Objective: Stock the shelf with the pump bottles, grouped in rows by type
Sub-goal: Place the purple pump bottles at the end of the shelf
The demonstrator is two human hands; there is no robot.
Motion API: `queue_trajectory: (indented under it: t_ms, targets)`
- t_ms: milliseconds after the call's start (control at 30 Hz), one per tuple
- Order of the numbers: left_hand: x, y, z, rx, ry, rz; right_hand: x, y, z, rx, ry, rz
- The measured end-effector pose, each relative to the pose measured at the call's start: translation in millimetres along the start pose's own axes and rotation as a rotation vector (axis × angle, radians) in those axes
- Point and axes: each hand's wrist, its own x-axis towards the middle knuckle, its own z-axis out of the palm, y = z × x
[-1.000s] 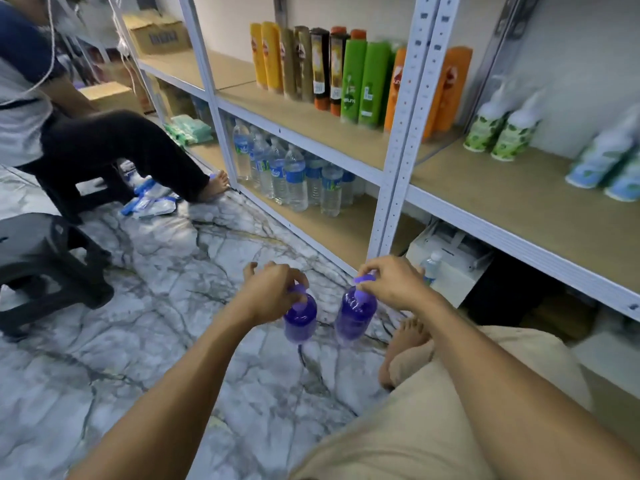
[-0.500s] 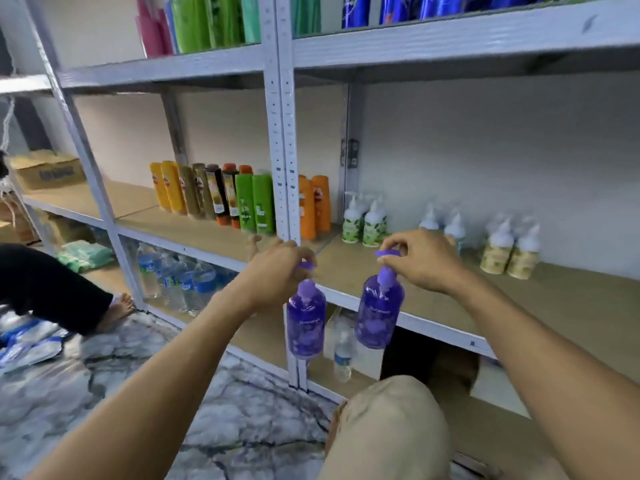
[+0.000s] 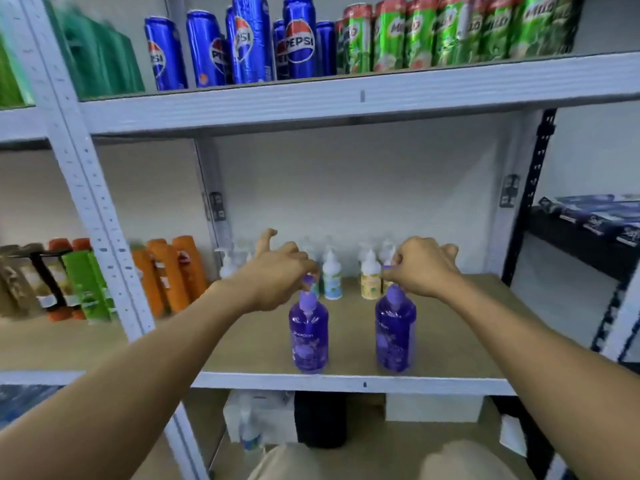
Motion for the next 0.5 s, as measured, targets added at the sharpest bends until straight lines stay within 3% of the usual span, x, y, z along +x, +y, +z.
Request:
queue_trajectory:
  t_ms: [200,500]
  targets:
    - [79.8,21.3,18.4,0.079,0.112,0.200,36.2,59.0,6.1,-0.085,0.047,0.172]
    - [160.7,59.5,50.1,-0.083,0.128,0.203,66.1,107.4,27.2,-0.079,0.039,0.365]
